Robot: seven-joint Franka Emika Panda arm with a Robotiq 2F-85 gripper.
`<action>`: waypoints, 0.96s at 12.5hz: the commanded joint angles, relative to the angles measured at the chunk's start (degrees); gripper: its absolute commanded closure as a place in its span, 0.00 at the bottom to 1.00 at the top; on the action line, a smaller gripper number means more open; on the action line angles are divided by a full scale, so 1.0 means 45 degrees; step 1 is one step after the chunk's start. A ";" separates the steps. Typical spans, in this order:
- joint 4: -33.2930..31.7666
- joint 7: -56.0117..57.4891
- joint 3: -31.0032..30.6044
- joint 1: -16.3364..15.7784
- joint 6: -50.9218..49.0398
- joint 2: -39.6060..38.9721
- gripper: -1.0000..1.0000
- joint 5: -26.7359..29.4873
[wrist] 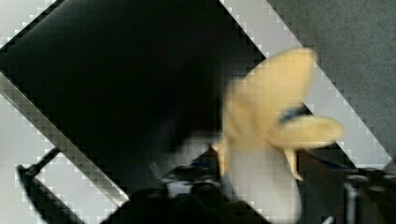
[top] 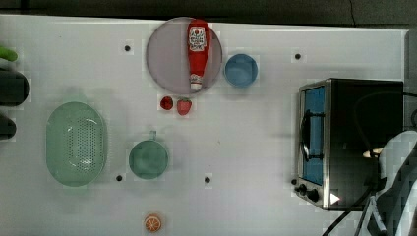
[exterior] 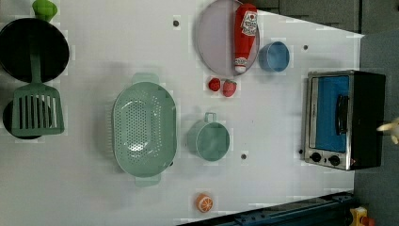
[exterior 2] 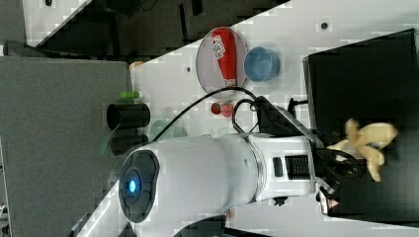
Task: Pick banana from table and place on oven.
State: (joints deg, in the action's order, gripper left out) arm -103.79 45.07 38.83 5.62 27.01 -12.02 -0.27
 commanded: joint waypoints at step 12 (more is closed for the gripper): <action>0.0794 -0.5324 -0.4034 -0.2241 -0.4216 0.3502 0.00 0.0085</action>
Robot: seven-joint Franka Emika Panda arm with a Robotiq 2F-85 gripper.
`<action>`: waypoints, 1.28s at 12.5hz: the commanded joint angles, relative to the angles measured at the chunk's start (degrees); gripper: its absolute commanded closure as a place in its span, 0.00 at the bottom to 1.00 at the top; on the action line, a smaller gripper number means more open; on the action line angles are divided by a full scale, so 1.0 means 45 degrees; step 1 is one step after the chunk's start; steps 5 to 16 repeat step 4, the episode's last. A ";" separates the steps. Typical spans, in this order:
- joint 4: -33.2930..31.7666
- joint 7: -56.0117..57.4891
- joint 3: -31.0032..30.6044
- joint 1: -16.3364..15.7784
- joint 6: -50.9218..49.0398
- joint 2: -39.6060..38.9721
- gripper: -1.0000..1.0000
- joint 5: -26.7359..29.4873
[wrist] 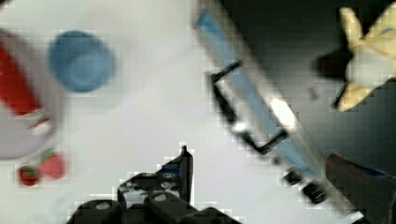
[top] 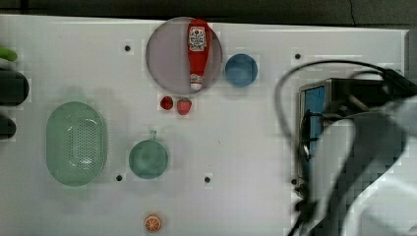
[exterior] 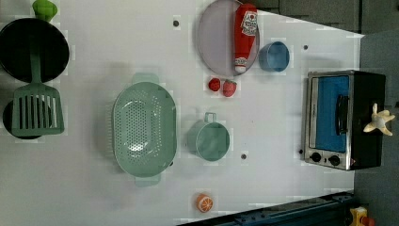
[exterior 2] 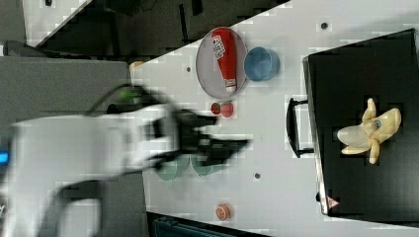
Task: Pick banana from table and place on oven.
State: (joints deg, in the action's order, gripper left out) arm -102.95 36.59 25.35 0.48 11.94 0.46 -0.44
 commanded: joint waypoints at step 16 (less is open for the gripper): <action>0.0597 -0.7557 -0.3376 -0.1132 -0.3305 0.2017 0.00 -0.0290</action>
